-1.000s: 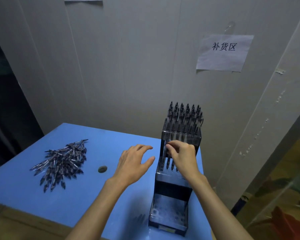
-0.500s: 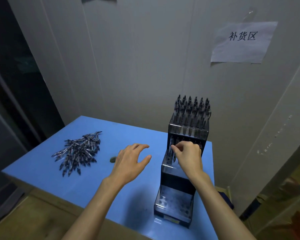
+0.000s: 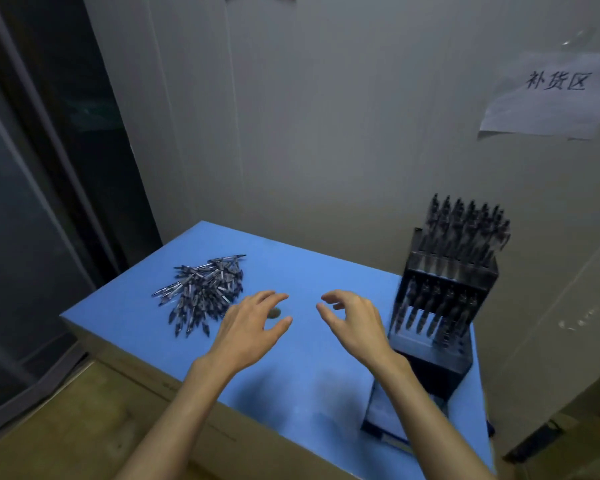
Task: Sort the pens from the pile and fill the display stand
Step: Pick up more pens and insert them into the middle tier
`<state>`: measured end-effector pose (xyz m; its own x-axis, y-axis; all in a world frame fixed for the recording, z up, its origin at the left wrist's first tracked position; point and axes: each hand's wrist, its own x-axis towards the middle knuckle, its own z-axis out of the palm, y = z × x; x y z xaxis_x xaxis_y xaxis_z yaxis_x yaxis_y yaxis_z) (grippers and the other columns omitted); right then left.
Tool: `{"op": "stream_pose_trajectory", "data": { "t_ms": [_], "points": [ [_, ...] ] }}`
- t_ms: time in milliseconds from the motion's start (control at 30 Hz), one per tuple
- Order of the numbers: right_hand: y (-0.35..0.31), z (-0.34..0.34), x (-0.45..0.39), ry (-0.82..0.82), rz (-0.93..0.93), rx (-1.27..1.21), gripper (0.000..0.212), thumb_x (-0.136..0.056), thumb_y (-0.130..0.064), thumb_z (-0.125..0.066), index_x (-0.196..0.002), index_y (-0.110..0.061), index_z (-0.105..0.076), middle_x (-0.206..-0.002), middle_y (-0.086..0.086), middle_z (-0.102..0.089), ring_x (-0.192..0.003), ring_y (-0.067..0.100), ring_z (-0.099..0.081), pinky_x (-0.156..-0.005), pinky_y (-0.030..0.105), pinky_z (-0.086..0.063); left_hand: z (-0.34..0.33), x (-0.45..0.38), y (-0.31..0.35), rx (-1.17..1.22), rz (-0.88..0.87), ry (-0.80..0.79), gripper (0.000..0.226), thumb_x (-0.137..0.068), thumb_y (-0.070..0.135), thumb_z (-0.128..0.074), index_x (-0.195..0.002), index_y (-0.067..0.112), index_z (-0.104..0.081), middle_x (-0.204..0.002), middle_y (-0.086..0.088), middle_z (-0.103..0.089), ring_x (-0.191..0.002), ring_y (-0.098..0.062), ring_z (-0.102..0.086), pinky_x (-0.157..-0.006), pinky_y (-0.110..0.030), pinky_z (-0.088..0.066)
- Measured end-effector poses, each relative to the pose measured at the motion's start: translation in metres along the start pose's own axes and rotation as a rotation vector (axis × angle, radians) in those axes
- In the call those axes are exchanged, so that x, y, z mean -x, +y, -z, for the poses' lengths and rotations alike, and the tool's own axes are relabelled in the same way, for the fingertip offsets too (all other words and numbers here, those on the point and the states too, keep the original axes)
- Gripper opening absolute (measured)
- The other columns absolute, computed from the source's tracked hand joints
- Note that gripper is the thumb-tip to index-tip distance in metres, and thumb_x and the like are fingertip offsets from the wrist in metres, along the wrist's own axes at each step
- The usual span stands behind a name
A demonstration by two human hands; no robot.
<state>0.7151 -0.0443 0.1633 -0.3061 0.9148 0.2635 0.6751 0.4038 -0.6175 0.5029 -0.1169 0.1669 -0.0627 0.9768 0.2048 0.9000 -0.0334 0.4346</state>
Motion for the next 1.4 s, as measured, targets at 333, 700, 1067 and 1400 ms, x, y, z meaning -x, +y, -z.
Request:
{"op": "stream_pose_trajectory", "data": {
  "t_ms": [333,700,1067,1400],
  "points": [
    [-0.101,-0.119,-0.018,-0.093,0.002,0.027,0.029,-0.094,-0.046,-0.060,-0.116,-0.029,-0.067,-0.116,-0.010,-0.069,-0.103,0.007,-0.065,-0.088,0.034,-0.052,0.057,0.029,-0.160,-0.027,0.124,-0.047,0.055,-0.100,0.060,-0.045,-0.151,0.039,-0.040,-0.158,0.012,-0.038,-0.142,-0.016,-0.039,-0.113,-0.044,-0.037],
    [-0.160,-0.214,-0.043,-0.135,-0.049,0.078,0.028,-0.093,-0.039,-0.063,-0.117,-0.026,-0.068,-0.118,-0.008,-0.068,-0.103,0.011,-0.065,-0.085,0.032,-0.051,0.088,0.043,-0.297,0.045,0.209,-0.075,0.052,-0.099,0.053,-0.051,-0.148,0.037,-0.045,-0.154,0.008,-0.043,-0.139,-0.018,-0.042,-0.113,-0.044,-0.035],
    [-0.152,-0.288,-0.108,-0.112,-0.119,0.065,0.029,-0.094,-0.036,-0.063,-0.119,-0.022,-0.067,-0.119,-0.003,-0.069,-0.102,0.018,-0.066,-0.086,0.037,-0.052,0.079,-0.034,-0.382,-0.011,0.181,-0.193,0.051,-0.100,0.053,-0.049,-0.148,0.037,-0.045,-0.151,0.010,-0.044,-0.138,-0.017,-0.043,-0.112,-0.042,-0.034],
    [-0.136,-0.326,-0.162,-0.088,-0.244,0.022,0.026,-0.092,-0.032,-0.064,-0.116,-0.023,-0.069,-0.113,-0.003,-0.070,-0.105,0.018,-0.065,-0.086,0.035,-0.051,0.063,-0.116,-0.437,0.008,0.147,-0.334,0.044,-0.098,0.048,-0.054,-0.140,0.035,-0.053,-0.142,0.008,-0.052,-0.133,-0.018,-0.048,-0.109,-0.043,-0.039]
  ]
}}
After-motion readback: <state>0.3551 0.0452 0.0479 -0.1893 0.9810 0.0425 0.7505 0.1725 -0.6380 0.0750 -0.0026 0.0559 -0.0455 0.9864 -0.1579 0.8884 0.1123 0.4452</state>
